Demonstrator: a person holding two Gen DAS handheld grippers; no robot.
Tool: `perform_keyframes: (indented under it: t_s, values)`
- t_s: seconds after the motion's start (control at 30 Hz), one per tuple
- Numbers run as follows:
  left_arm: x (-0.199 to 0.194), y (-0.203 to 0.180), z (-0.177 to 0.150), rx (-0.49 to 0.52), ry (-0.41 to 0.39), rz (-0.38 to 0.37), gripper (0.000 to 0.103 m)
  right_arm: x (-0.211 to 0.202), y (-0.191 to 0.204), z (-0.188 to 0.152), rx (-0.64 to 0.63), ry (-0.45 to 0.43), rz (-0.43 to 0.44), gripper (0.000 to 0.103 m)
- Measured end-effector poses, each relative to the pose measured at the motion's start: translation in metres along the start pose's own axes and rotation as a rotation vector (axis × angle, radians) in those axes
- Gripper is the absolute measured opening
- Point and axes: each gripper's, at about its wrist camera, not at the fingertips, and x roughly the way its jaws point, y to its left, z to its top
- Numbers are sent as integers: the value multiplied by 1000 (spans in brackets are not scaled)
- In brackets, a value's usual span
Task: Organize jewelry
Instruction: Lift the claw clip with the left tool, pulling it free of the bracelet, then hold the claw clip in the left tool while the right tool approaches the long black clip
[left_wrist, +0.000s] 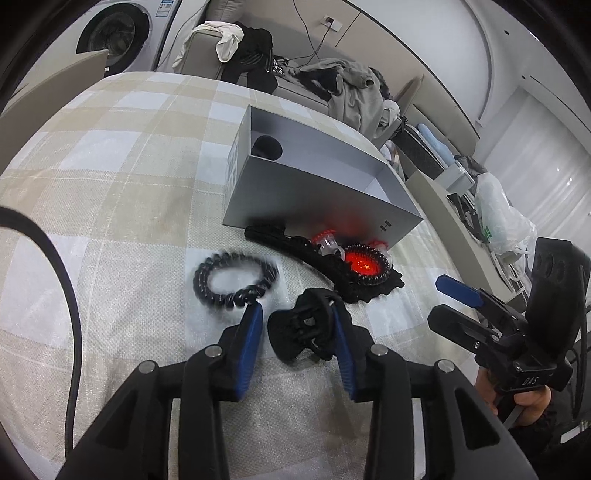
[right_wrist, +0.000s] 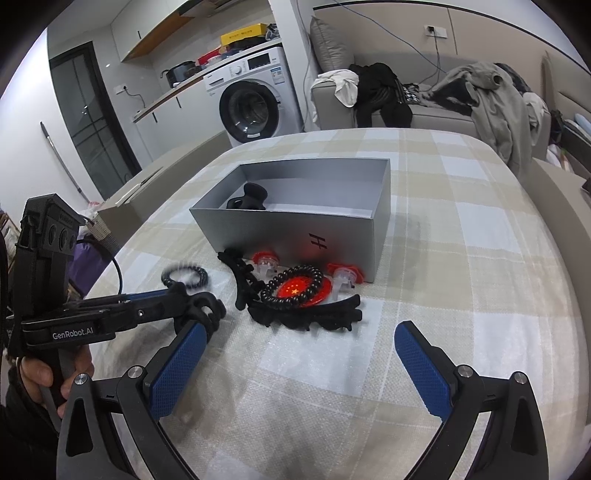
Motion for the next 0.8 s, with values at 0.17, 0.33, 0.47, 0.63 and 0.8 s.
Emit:
perform_keyframes:
  t_s: [0.17, 0.33, 0.47, 0.63, 0.8]
  values:
    - [3, -7, -3, 23, 23, -25, 32, 2, 1, -1, 1, 4, 3, 102]
    - [6, -7, -4, 20, 31, -33, 33, 2, -1, -2, 5, 7, 0, 102]
    - [6, -4, -2, 3, 34, -37, 36, 3, -2, -2, 11, 8, -2, 102]
    - [8, -12, -4, 48, 34, 16, 57, 5, -2, -3, 11, 16, -4, 102]
    - [10, -16, -7, 86, 21, 62, 63, 7, -4, -3, 12, 23, -6, 102]
